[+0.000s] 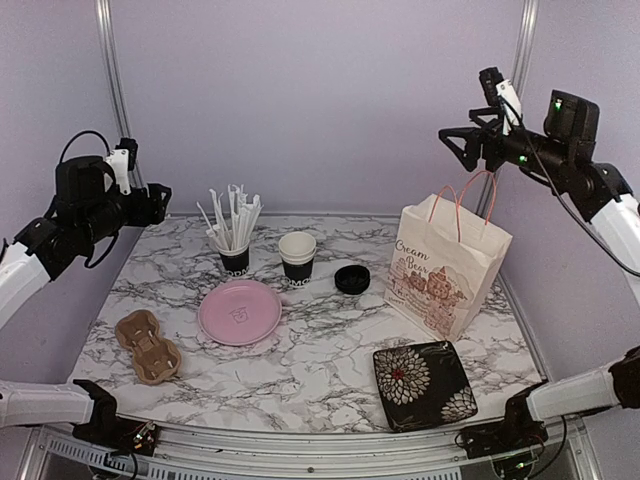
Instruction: Pack the takeout coffee
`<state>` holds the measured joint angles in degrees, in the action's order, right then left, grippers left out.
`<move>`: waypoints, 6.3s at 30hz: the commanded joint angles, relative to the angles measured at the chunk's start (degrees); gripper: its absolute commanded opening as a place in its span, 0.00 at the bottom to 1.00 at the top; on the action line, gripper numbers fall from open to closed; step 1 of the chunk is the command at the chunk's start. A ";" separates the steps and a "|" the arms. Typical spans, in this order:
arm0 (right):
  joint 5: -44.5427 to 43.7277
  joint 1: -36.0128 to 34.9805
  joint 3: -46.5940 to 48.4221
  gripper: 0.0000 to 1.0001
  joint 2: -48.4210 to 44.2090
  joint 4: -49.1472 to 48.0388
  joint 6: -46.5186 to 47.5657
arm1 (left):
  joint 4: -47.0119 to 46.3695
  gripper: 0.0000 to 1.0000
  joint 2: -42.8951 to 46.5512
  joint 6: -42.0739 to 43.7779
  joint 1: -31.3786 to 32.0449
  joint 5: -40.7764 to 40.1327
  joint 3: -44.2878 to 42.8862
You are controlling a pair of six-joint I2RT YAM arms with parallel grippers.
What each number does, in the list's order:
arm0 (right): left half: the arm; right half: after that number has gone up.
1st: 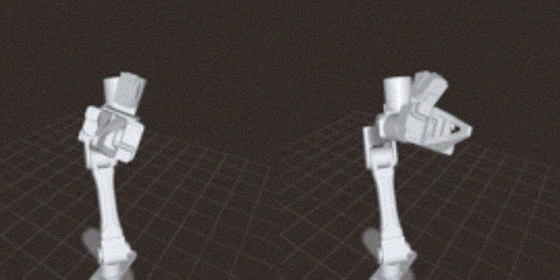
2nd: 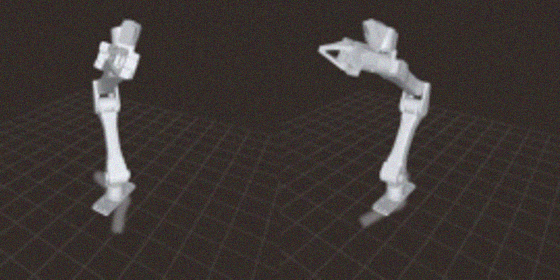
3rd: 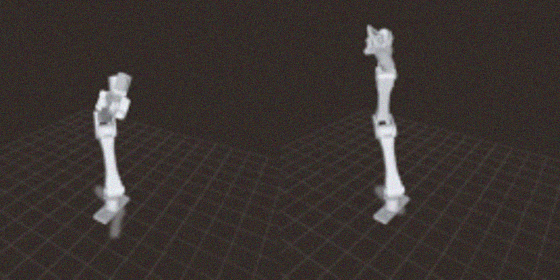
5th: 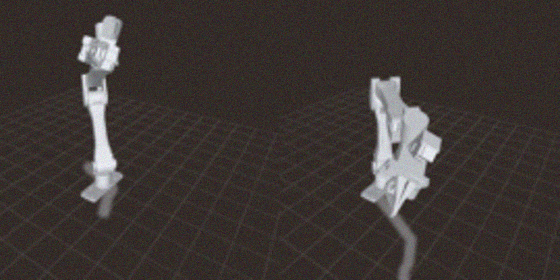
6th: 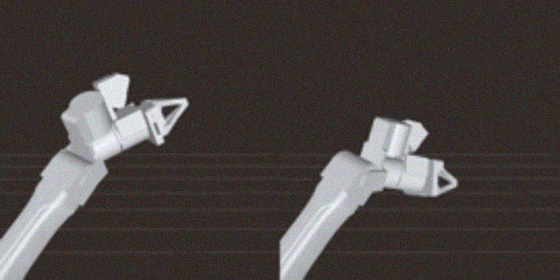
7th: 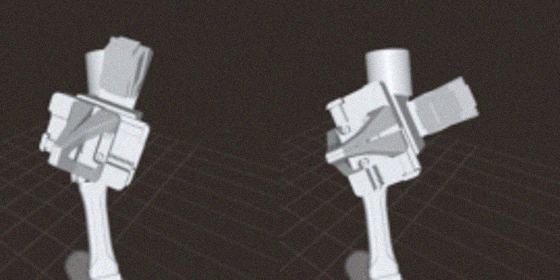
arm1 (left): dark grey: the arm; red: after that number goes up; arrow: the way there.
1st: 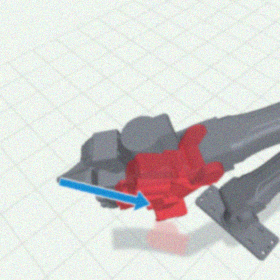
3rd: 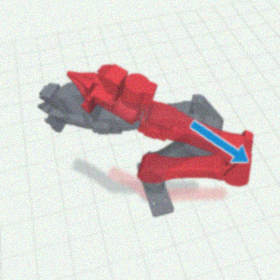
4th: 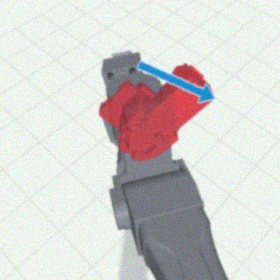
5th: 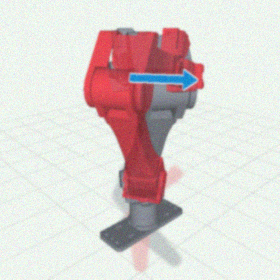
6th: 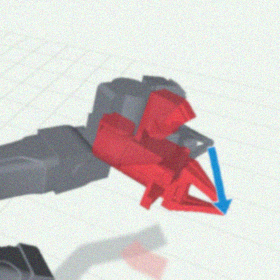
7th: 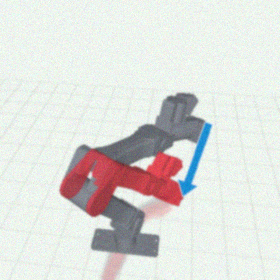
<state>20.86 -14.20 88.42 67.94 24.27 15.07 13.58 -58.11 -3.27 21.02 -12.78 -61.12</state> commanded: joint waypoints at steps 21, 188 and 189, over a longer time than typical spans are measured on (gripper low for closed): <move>-17.27 -38.65 -21.47 0.46 18.67 5.62 21.91 | 11.94 0.70 2.76 1.34 1.24 26.37 -2.08; 2.45 -29.35 37.53 0.00 58.80 16.11 6.16 | -41.26 0.37 -37.44 -57.03 29.23 -12.04 6.27; 2.43 -29.30 37.46 0.00 58.80 16.11 6.19 | -41.22 0.36 -37.73 -56.99 29.06 -12.04 6.08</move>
<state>22.44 -43.13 125.67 129.84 41.95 22.24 -26.22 -94.56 -59.96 50.74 -25.32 -52.82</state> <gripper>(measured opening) 0.012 0.378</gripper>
